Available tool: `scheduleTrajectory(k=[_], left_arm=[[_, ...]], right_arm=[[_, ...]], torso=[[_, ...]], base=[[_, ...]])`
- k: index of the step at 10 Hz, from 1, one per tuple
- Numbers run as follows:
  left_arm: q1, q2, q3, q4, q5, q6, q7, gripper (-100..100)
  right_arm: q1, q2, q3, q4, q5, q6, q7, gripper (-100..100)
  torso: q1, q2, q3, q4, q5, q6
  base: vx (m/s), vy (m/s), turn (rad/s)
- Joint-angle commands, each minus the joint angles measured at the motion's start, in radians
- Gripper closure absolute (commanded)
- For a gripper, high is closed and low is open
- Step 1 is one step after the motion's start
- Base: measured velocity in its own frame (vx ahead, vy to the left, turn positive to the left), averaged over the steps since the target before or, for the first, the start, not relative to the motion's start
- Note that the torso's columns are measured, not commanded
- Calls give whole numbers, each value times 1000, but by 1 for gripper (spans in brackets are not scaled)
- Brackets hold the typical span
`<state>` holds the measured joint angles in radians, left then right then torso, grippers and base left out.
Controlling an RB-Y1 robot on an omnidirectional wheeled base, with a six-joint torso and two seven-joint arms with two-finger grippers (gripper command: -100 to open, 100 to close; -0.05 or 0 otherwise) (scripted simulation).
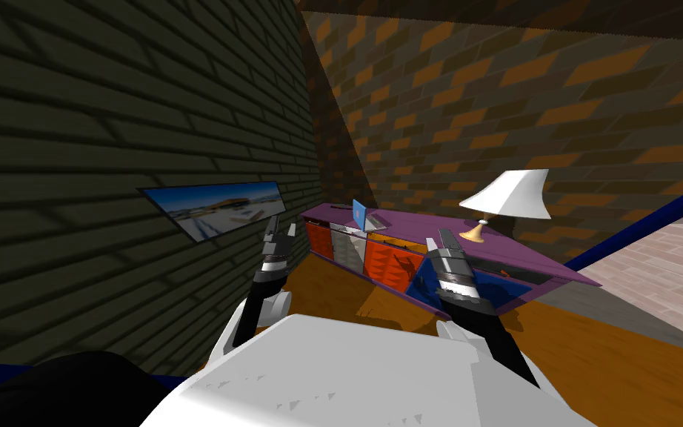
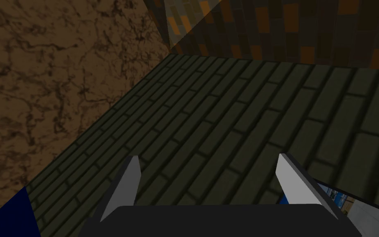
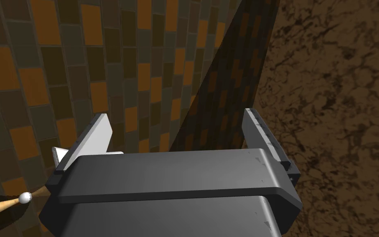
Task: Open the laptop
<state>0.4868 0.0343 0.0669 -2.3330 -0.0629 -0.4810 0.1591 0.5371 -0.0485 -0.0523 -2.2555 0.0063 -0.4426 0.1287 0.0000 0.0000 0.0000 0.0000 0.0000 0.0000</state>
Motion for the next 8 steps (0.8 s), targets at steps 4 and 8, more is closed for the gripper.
scheduleTrajectory(k=[4, 8], left_arm=[[0, 0, 0, 0, 0, 0, 0, 0], [0, 0, 0, 0, 0, 0, 0, 0]], right_arm=[[0, 0, 0, 0, 0, 0, 0, 0], [0, 0, 0, 0, 0, 0, 0, 0]], torso=[[0, 248, -497, 249, 0, 0], [0, 544, -1087, 544, 0, 0]], base=[[0, 0, 0], [0, 0, 0]])
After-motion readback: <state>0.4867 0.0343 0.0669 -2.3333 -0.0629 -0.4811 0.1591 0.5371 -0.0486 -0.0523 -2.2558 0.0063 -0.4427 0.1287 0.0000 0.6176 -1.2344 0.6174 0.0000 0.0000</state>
